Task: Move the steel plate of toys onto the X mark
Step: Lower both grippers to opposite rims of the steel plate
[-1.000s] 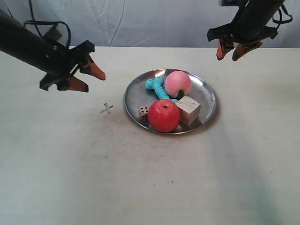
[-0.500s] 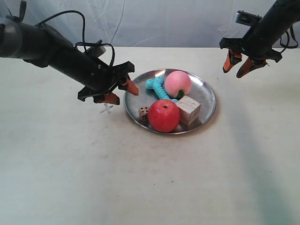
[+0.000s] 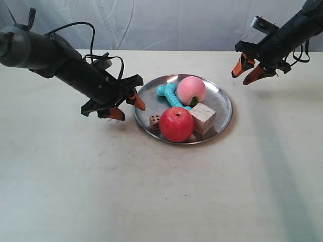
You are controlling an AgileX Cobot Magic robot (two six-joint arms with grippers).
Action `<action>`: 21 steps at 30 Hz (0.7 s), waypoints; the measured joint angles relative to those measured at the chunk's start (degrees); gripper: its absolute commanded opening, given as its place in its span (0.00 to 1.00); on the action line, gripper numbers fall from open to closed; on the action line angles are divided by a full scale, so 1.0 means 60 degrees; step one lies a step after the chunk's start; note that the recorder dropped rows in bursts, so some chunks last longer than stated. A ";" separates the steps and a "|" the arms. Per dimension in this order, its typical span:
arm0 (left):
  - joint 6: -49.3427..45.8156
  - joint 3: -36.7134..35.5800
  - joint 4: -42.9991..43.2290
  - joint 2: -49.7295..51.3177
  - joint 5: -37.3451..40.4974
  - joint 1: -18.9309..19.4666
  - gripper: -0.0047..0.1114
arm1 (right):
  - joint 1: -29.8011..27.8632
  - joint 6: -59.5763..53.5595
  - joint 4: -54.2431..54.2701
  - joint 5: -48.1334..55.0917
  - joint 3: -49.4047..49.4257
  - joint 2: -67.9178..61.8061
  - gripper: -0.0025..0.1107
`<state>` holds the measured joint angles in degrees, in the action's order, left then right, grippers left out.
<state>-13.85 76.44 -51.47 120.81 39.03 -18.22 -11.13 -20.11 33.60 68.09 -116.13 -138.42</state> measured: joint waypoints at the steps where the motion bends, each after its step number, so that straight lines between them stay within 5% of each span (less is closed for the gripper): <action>1: 0.0003 0.0000 0.0000 0.0022 -0.0050 0.0000 0.56 | 0.0000 0.0000 0.0087 0.0051 -0.0211 -0.0140 0.47; 7: 0.0060 0.0000 0.0000 0.0022 -0.0222 0.0000 0.56 | 0.0000 0.0000 0.0232 0.0215 -0.1495 -0.1153 0.47; 21: 0.0131 0.0080 -0.0241 0.0486 -0.0459 -0.0141 0.56 | 0.0017 -0.0156 0.0683 0.0276 -0.1662 -0.1859 0.47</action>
<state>-13.07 76.92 -52.91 123.73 36.27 -19.07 -11.02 -21.05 37.70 69.74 -126.10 -149.57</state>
